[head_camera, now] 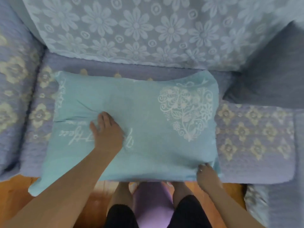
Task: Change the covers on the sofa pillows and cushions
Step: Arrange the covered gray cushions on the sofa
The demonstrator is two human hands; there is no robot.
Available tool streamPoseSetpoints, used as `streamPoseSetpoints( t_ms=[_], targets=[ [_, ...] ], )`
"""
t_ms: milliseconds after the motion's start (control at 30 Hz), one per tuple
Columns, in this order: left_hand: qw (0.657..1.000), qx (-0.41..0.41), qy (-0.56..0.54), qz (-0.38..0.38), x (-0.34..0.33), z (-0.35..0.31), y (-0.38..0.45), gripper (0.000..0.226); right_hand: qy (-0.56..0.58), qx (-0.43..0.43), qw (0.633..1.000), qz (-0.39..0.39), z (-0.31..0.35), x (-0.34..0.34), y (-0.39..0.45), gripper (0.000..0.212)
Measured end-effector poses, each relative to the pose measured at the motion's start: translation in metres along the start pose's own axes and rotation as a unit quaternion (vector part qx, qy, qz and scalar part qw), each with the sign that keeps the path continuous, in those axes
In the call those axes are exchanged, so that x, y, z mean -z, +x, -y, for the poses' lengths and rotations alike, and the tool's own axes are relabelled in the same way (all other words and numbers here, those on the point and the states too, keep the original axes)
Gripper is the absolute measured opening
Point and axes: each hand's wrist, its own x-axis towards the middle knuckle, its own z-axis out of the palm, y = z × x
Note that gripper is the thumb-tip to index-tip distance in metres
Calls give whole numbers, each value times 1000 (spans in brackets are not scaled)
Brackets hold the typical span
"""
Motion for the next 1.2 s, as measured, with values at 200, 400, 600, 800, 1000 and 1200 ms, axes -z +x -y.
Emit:
streamPoseSetpoints(
  t_ms=[200,400,600,800,1000,1200],
  targets=[
    [984,-179,-6,-18,-13,-53,-45,79,109,176,930,-304,113,54,-29,20],
    [988,-137,28,60,-16,-59,-37,71,-160,126,976,76,22,49,27,64],
    [986,-100,49,127,9,-78,-19,64,-42,-101,994,26,-5,105,36,36],
    [969,-242,13,-48,16,-77,-35,58,19,370,898,-235,178,109,25,49],
    [995,-47,6,-88,-1,32,-9,65,-177,237,942,-160,126,81,137,71],
    [999,42,-9,-17,-52,54,-25,71,-58,141,974,-168,145,35,73,67]
  ],
)
